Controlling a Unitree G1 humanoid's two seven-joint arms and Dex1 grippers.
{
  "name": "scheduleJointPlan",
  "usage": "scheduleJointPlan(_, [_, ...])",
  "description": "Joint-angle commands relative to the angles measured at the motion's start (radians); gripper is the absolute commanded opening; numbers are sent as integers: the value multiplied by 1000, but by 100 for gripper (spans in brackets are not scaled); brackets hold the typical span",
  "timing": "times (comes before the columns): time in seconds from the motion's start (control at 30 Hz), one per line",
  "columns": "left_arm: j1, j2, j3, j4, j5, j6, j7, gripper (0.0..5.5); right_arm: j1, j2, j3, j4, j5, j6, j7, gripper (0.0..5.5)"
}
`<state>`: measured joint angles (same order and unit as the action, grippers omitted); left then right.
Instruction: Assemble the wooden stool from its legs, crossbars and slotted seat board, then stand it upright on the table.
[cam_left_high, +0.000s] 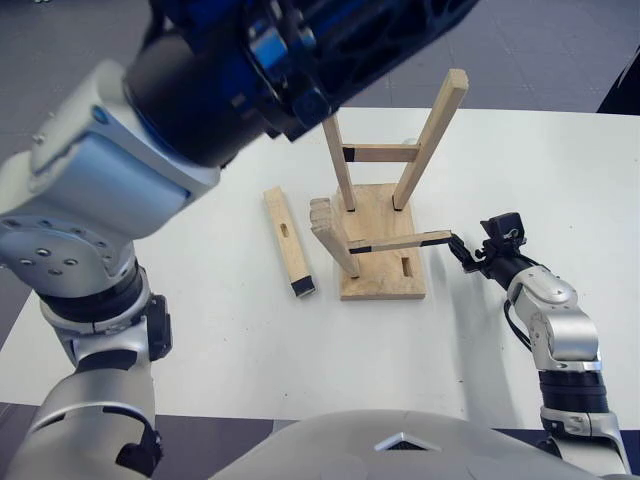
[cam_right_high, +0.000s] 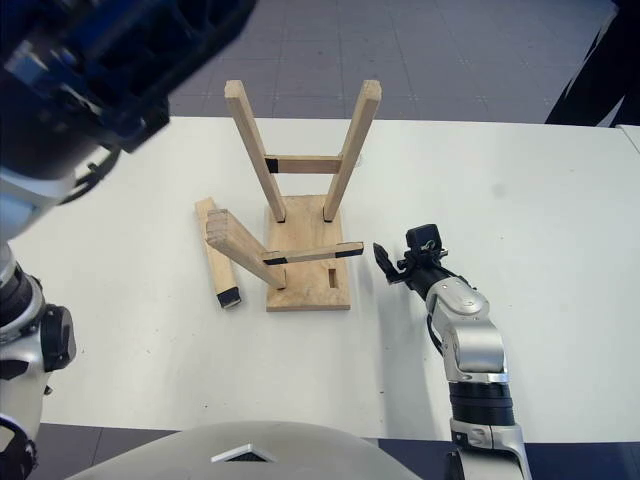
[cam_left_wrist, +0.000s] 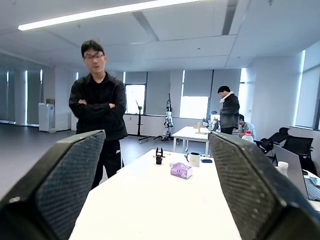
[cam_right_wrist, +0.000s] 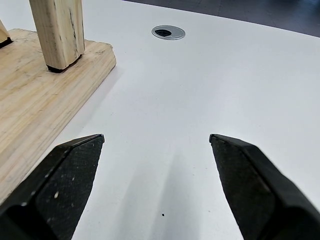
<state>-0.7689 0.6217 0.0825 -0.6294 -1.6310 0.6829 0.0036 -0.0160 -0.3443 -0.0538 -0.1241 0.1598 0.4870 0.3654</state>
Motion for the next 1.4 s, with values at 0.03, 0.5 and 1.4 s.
scheduleJointPlan(0.03, [78,-4,-25,8,21,23,-23,382,0,-10,9,-16,-4,13,5,390])
scheduleJointPlan(0.5, [396,-85,-195,137,402,-2,-333,382,0,-10,7,-15,-5,7,-3,390])
scheduleJointPlan(1.4, [907,-228,-122,-187,800,350,441,382,11,-20,-3,-44,4,34,-2,390])
